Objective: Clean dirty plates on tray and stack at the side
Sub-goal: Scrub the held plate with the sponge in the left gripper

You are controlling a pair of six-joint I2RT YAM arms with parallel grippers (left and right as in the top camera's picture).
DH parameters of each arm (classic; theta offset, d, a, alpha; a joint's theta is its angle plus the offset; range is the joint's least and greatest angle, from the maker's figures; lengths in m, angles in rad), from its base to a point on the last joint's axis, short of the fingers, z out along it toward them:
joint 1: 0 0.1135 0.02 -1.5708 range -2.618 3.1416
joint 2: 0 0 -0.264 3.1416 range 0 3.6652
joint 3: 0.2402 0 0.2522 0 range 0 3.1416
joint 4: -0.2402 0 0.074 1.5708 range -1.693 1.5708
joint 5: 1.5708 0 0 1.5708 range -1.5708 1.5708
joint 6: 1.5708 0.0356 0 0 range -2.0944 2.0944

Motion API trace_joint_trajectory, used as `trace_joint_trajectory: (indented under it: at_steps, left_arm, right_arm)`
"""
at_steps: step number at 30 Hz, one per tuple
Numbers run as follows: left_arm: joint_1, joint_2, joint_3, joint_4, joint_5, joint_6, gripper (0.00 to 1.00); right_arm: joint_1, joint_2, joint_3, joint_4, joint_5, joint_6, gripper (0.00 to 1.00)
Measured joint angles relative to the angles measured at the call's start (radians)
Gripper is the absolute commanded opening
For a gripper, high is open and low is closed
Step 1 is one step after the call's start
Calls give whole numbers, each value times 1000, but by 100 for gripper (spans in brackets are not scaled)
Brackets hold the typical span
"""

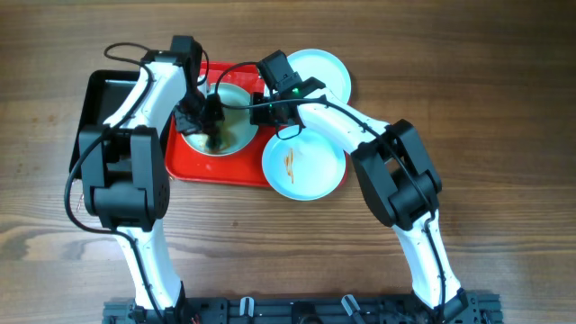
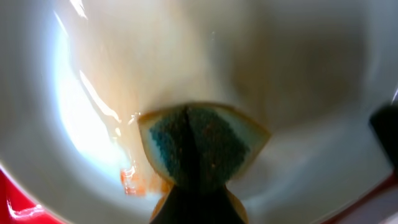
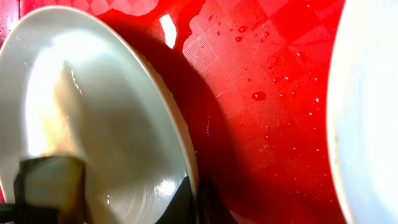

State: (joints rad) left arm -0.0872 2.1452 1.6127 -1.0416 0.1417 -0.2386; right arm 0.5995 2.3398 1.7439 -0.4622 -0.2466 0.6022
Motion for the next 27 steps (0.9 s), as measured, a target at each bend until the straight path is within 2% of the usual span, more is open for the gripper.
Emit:
trace_joint_trajectory:
  at_steps: [3,5,9,11,13,18,21,23,26,27]
  left_arm:
    - [0,0,-11,143,-85,-20,4]
    - [-2,-9,-43,195,-137,-81,4]
    - [-9,-34,-89,203,-222,-253,4]
    - [-10,-37,-91,163,-220,-291,4]
    - [-8,-38,-91,129,-169,-252,4]
    - [16,-38,-102,52,104,-4,4]
    - [16,-38,-114,63,199,75,4]
    - [14,-38,-119,111,197,88,4]
    - [1,-38,-121,213,98,33,4]
    - [-15,-40,-121,279,-4,-32,4]
  right_arm:
    - [0,0,0,0,0,0,4]
    - [0,0,0,2,0,0,4]
    - [2,0,0,3,-11,1,4]
    - [4,0,0,0,-19,0,4]
    - [5,0,0,-4,-18,-2,4]
    - [-1,0,0,-7,-19,-13,4]
    - [-1,0,0,-7,-19,-12,4]
    - [-2,0,0,-6,-18,-11,4]
    - [-8,0,0,3,-11,7,4]
    - [-8,0,2,7,-7,14,4]
